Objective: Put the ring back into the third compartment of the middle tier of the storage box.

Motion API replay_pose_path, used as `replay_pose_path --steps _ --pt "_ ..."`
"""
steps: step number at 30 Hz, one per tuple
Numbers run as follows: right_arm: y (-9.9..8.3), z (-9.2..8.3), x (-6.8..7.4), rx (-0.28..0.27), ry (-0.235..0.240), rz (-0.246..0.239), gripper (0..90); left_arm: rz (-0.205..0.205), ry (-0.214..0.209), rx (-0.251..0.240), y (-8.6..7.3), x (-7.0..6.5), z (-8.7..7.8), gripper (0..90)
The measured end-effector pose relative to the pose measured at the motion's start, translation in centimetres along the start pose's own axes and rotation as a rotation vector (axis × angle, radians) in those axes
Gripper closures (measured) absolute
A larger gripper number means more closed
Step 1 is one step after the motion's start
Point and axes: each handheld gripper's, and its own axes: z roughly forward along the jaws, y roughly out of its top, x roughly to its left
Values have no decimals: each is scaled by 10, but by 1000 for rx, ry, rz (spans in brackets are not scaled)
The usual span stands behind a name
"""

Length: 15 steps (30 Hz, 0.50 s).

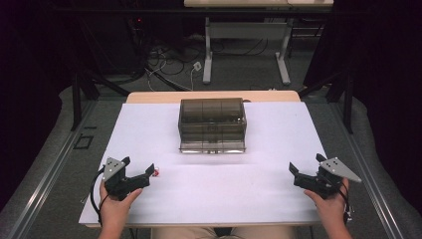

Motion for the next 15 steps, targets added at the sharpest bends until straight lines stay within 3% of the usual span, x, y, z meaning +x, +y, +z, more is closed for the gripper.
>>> replay_pose_path --steps 7,8,15 --pt "-1 2 0 7 1 -1 0 4 16 61 -3 -4 9 115" --pt "-1 1 0 11 4 -2 0 20 17 90 -4 -5 12 119" --pt "-1 2 0 21 12 12 0 35 16 123 -4 -9 18 155"
